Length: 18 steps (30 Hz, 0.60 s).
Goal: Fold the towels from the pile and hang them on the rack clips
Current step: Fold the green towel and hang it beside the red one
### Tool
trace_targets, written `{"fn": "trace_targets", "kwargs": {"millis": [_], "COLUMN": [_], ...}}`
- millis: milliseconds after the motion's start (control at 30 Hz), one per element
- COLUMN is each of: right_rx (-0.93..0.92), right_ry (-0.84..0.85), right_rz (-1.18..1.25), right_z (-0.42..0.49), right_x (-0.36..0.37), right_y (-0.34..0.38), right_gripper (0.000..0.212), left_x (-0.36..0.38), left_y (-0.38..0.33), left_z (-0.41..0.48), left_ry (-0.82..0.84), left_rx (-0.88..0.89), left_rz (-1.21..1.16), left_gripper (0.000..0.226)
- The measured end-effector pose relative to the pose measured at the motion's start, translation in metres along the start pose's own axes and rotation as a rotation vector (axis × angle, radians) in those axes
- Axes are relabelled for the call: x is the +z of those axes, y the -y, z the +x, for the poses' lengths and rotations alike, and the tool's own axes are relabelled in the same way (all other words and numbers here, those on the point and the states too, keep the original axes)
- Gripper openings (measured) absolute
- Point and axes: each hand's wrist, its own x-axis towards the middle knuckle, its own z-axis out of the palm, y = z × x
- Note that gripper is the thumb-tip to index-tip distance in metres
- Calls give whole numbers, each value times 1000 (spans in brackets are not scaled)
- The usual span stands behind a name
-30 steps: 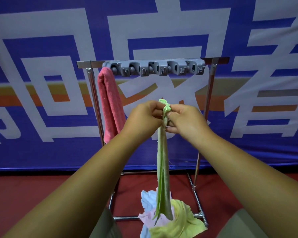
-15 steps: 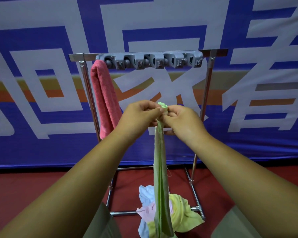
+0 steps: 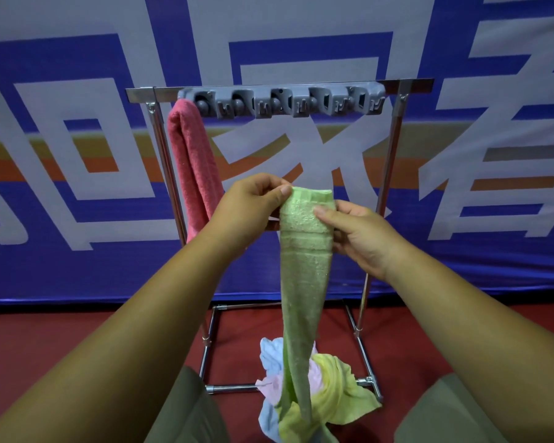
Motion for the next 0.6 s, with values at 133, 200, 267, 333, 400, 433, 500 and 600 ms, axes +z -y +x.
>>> {"fn": "trace_targets", "kwargs": {"millis": [133,200,267,333,400,433,500,600], "right_rx": [-47,-77,-89,-106,-113,-108,-92,-60], "right_ry": [2,-17,-34,-51,-76,-89,-115,-175], "right_rz": [-25,-22,-13,-7,9,29,79,148], "right_z": [3,4,7,10,12,13,14,15], "right_x": [8,13,17,20,22,23,25,25], "right_y": [4,7,10,12,13,13,13,11], "right_gripper": [25,23,22,21,21,22,24,23], "left_x": [-2,-3,-4,-5,-5,-4,0,6], "left_y": [2,4,6,10,16,20,31,54], "left_z": [3,5,6,8,8,9,9,2], "left_ry": [-44,-63,-67,-57,-43,-35,5,150], "left_rx": [-11,-3,3,2,-9,-23,-52,-92], "left_rz": [-95,-118,-149,-192,-239,-264,-335,-341], "left_gripper": [15,15,19,22,23,26,39,54]}}
